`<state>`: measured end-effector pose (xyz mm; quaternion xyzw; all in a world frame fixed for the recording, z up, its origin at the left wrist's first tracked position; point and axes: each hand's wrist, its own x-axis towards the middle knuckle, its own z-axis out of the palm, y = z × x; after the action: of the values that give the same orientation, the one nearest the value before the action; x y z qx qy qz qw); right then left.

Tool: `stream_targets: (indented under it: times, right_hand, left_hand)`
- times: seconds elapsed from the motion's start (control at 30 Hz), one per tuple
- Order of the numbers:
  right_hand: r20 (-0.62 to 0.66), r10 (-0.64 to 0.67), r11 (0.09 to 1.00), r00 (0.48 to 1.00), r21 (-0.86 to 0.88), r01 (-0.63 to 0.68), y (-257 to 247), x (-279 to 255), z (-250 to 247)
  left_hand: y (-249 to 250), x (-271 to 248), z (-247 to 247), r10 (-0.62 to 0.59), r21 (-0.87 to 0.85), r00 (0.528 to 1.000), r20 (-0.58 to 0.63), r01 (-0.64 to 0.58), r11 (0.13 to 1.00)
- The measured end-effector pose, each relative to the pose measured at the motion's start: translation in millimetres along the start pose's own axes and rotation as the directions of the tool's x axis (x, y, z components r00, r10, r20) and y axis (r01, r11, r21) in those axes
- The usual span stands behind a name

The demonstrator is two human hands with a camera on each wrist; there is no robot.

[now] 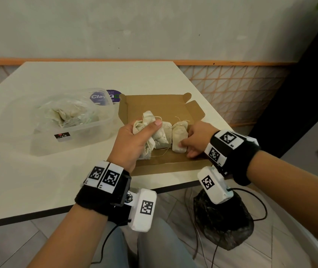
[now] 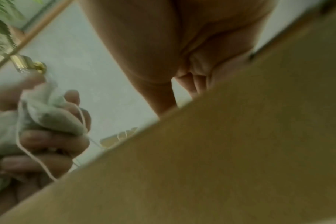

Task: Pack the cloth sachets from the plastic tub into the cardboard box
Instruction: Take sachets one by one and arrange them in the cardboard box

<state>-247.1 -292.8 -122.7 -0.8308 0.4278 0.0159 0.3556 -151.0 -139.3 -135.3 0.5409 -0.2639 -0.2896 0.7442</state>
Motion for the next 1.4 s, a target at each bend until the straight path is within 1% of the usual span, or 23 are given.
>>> stream_targets:
  times: [0.1, 0.2, 0.33, 0.37, 0.43, 0.5, 0.6, 0.67, 0.77, 0.87, 0.93, 1.0, 1.07, 1.13, 1.2, 1.27, 1.33, 1.4]
  right_hand:
    - [-0.027, -0.010, 1.000, 1.000, 0.017, 0.011, -3, 4, 7]
    - [-0.022, -0.005, 1.000, 1.000, 0.014, 0.005, -5, 5, 10]
    - [-0.016, 0.010, 0.996, 1.000, 0.091, -0.009, -3, 3, 9]
    - [-0.030, 0.009, 0.996, 1.000, 0.094, -0.006, -2, 2, 8]
    - [-0.040, 0.014, 0.999, 0.999, 0.037, -0.012, -2, -2, 6]
    - [-0.023, 0.017, 1.000, 1.000, 0.005, -0.017, -3, -7, 3]
    - [0.031, 0.040, 0.997, 0.999, 0.068, -0.042, -5, -9, -2]
    - [0.032, 0.037, 0.998, 0.999, 0.059, -0.039, -9, -7, -4]
    - [-0.011, 0.009, 1.000, 1.000, 0.017, -0.009, -15, -5, -5]
    - [-0.012, 0.008, 1.000, 1.000, -0.003, -0.008, -15, -4, -8]
    - [-0.065, 0.000, 1.000, 0.998, 0.007, 0.001, -15, -4, -15]
    - [-0.153, -0.056, 0.998, 0.987, 0.014, 0.059, -16, -3, -25]
    - [-0.221, -0.172, 0.985, 0.960, -0.056, 0.164, -16, 0, -35]
    - [-0.190, -0.257, 0.955, 0.948, -0.204, 0.218, -18, 1, -40]
    - [-0.117, -0.270, 0.923, 0.956, -0.313, 0.223, -23, 3, -40]
    - [-0.094, -0.279, 0.897, 0.956, -0.380, 0.225, -28, 5, -40]
    - [-0.108, -0.300, 0.889, 0.948, -0.392, 0.237, -31, 9, -41]
    - [-0.076, -0.292, 0.884, 0.953, -0.402, 0.238, -33, 10, -41]
  left_hand:
    - [1, -1, 0, -0.005, -0.021, 1.000, 0.006, 0.005, 1.000]
    - [1, 0, 0, -0.008, -0.036, 1.000, 0.012, 0.008, 0.999]
    - [1, 0, 0, -0.014, -0.043, 1.000, 0.016, 0.015, 0.999]
    - [1, 0, -1, -0.014, -0.043, 1.000, 0.017, 0.014, 0.999]
    - [1, -1, -1, -0.014, -0.042, 1.000, 0.015, 0.014, 0.999]
    - [1, -1, -1, -0.011, -0.042, 1.000, 0.018, 0.012, 0.999]
    - [1, -1, -1, -0.008, -0.044, 1.000, 0.018, 0.009, 0.999]
    - [1, -1, -1, -0.006, -0.042, 1.000, 0.012, 0.007, 0.999]
    - [0, -1, -2, -0.005, -0.025, 1.000, 0.010, 0.006, 1.000]
    - [-1, -1, -2, -0.006, -0.025, 1.000, 0.016, 0.006, 1.000]
    - [-1, -1, -4, -0.004, -0.022, 1.000, 0.022, 0.005, 1.000]
    - [-1, 0, -4, -0.006, -0.020, 1.000, 0.025, 0.007, 1.000]
    - [-1, 1, -4, -0.009, -0.017, 1.000, 0.019, 0.009, 1.000]
    - [-2, 2, -2, -0.005, -0.014, 1.000, 0.010, 0.005, 1.000]
    - [-2, 1, -2, 0.001, -0.011, 1.000, 0.004, -0.001, 1.000]
    - [-2, 2, -2, 0.002, -0.008, 1.000, -0.003, -0.002, 1.000]
    - [-2, 2, -2, -0.003, -0.012, 1.000, -0.004, 0.003, 1.000]
    - [-2, 2, -2, -0.008, -0.014, 1.000, -0.004, 0.008, 1.000]
